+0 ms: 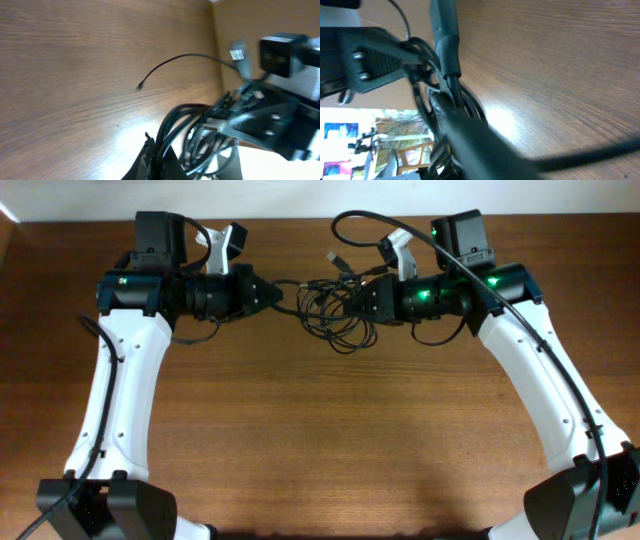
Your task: Untangle cables
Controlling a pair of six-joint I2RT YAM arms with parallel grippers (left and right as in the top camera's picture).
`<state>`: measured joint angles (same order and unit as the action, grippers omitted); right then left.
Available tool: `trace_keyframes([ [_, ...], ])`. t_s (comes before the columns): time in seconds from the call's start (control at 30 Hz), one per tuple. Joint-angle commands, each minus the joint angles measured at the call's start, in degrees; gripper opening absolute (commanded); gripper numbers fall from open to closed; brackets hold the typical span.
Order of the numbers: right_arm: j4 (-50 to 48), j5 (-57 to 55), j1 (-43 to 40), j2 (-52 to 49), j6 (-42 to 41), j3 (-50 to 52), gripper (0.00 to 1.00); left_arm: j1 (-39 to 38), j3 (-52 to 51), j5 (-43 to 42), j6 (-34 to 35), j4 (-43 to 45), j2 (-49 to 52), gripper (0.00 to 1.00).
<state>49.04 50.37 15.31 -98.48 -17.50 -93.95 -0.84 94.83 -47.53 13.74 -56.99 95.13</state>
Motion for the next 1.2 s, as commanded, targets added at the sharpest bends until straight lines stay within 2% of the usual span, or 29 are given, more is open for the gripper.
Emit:
trace_keyframes([
  [0.0, 1.73, 4.31, -8.15, 3.76, 5.09, 0.50, 0.04, 5.03, 0.68, 21.05, -0.13, -0.83, -1.18, 0.00],
  [0.13, 2.21, 0.59, -11.74, 4.85, 1.77, 0.50, 0.04, 5.03, 0.70, 24.92, -0.13, -2.32, -1.18, 0.00],
  [0.23, 7.28, -18.32, -14.62, 4.90, -2.67, 0.52, 0.04, 5.03, 0.70, 24.90, -0.13, -3.19, -1.18, 0.00],
  [0.3, 10.05, -25.97, -14.56, 4.90, -3.19, 0.52, 0.05, 5.01, 0.70, 24.90, -0.13, -3.67, -1.18, 0.00],
  [0.33, 11.63, -29.40, -14.51, 4.90, -3.19, 0.52, 0.08, 5.03, 0.68, 24.90, -0.13, -3.82, -1.18, 0.00],
  [0.37, 13.44, -33.27, -14.53, 4.90, -3.19, 0.52, 0.16, 5.01, 0.70, 24.90, -0.13, -4.07, -1.18, 0.00],
  [0.4, 14.60, -35.54, -14.53, 4.90, -3.17, 0.52, 0.26, 5.01, 0.70, 24.87, -0.13, -4.20, -1.18, 0.00],
  [0.43, 15.72, -37.42, -14.53, 4.90, -3.15, 0.52, 0.44, 4.98, 0.70, 24.85, -0.13, -4.42, -1.18, 0.00],
  [0.47, 16.44, -38.29, -14.53, 4.90, -3.13, 0.52, 0.46, 4.96, 0.70, 24.83, -0.13, -4.66, -1.18, 0.00],
  [0.53, 16.98, -38.40, -14.53, 4.90, -3.13, 0.52, 0.56, 4.96, 0.70, 24.72, -0.13, -5.29, -1.18, 0.00],
  [0.8, 17.25, -36.85, -14.53, 4.90, -2.40, 0.52, 0.66, -0.20, 0.70, 23.74, -1.31, -5.73, -1.18, 0.00],
  [0.9, 17.22, -36.85, -14.53, 4.90, -2.27, 0.52, 0.68, -3.74, 0.70, 16.98, -6.67, -5.31, -1.18, 0.00],
  [1.07, 17.00, -30.88, -14.53, 4.90, 1.38, 0.52, 0.68, -9.66, 0.70, 13.88, -13.07, -4.92, -1.18, 0.00],
  [1.1, 16.98, -28.96, -14.53, 4.90, 2.60, 0.52, 0.69, -10.12, 0.70, 11.04, -15.10, -4.33, -1.18, 0.00],
  [1.13, 16.79, -25.27, -14.53, 4.90, 4.52, 0.52, 0.69, -10.25, 0.70, 3.72, -19.65, -3.19, -1.18, 0.00],
  [1.17, 16.61, -22.21, -14.53, 4.90, 5.99, 0.52, 0.69, -10.25, 0.70, 0.04, -21.75, -2.75, -1.18, 0.00],
])
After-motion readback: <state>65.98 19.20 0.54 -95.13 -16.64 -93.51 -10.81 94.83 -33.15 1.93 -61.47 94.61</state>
